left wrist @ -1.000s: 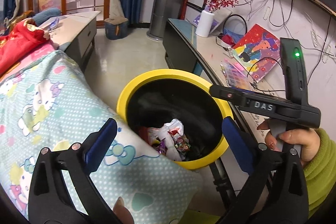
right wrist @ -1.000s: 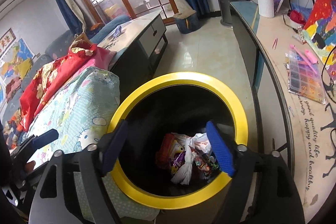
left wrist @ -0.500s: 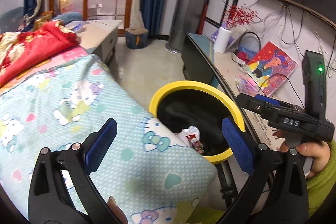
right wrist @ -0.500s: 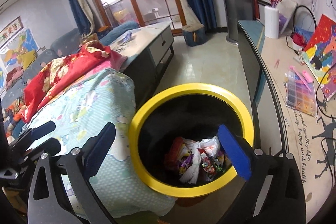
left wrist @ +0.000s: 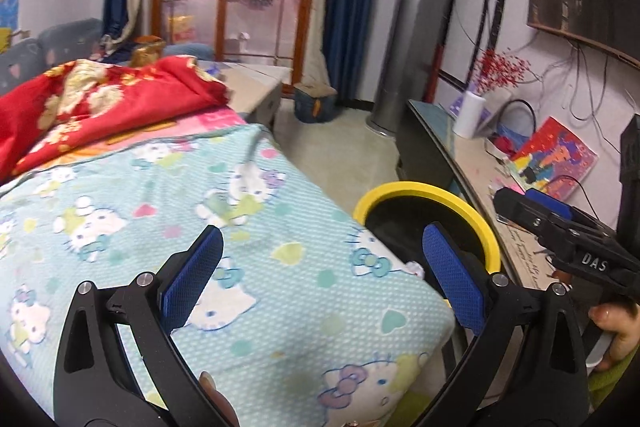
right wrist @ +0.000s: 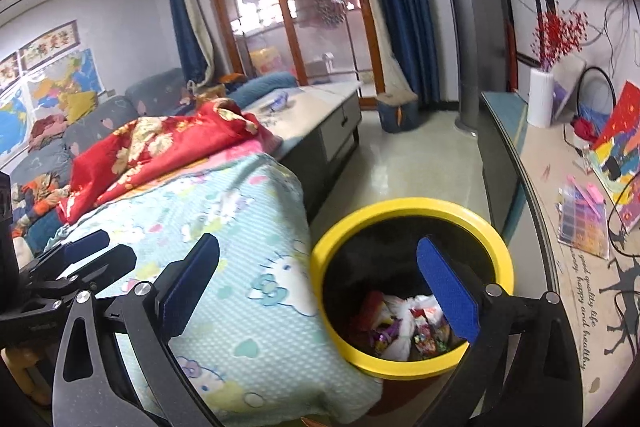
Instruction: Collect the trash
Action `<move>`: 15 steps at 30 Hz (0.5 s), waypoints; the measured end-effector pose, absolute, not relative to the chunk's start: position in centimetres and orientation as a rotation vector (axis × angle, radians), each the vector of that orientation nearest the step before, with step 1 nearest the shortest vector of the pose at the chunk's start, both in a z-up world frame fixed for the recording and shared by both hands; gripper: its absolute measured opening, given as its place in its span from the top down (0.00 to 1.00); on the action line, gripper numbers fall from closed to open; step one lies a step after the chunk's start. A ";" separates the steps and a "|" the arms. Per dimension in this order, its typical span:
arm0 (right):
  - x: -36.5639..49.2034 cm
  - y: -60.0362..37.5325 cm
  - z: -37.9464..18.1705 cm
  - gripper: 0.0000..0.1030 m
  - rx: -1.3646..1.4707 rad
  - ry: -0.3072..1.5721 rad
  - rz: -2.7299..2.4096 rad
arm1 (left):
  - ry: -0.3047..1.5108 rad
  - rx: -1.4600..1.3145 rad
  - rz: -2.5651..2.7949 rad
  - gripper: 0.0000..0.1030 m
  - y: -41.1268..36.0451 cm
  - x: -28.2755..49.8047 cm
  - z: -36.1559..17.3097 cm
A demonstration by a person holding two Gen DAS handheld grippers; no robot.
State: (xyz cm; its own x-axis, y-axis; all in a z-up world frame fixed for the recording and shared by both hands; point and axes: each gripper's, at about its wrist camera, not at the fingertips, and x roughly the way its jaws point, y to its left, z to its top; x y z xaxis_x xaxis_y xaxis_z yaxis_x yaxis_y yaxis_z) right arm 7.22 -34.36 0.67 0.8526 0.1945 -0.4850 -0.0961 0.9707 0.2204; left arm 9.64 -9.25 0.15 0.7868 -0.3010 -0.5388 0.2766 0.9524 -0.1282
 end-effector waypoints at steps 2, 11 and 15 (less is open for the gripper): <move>6.8 -33.6 0.9 0.06 0.175 0.496 0.157 | 0.571 -0.043 -0.282 0.11 -8.5 9.1 0.3; 3.6 -30.7 1.3 0.06 0.110 0.300 0.149 | 0.485 -0.067 -0.203 0.11 -6.0 6.5 0.7; 2.1 -29.1 1.4 0.06 0.051 0.189 0.134 | 0.433 -0.063 -0.180 0.11 -5.4 5.6 1.1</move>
